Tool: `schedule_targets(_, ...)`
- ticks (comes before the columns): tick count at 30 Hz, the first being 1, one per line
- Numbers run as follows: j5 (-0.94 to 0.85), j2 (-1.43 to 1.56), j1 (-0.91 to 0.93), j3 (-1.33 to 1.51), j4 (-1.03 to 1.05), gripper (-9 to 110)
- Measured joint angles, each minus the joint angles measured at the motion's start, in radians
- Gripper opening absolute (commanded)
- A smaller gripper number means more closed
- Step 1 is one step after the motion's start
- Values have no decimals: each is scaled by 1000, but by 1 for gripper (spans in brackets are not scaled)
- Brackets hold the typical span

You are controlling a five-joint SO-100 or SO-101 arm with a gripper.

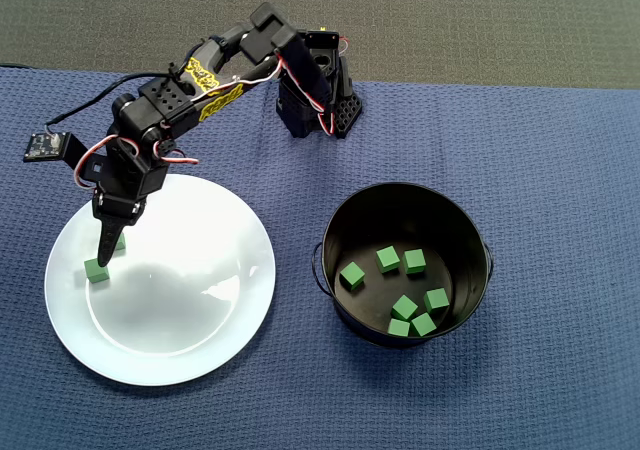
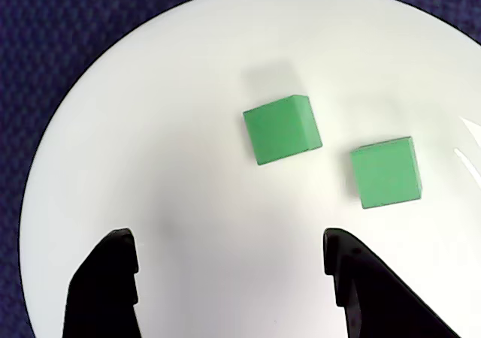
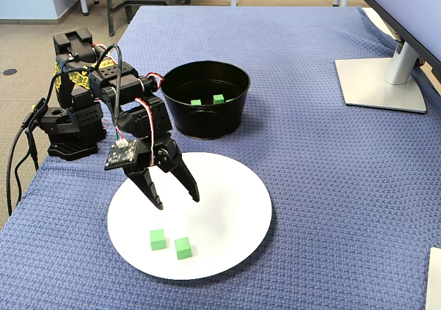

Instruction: Pick up the green cubes from the white plate and place them in the black recipient

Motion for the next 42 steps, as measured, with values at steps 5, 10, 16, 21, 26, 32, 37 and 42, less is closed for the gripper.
schedule_targets(5,11,-28,-3,-21,17,25)
schedule_targets(10,-43,40,-12,126,-87,24)
schedule_targets(16,-86,103,15,215,-132,24)
schedule_targets(21,-106,109,80,239,-169,23)
schedule_targets(26,-124,109,107,259,-196,23)
schedule_targets(32,-189,109,124,308,-264,22)
schedule_targets(37,-202,98,121,382,-373,21)
schedule_targets(42,-204,57,124,405,-420,21)
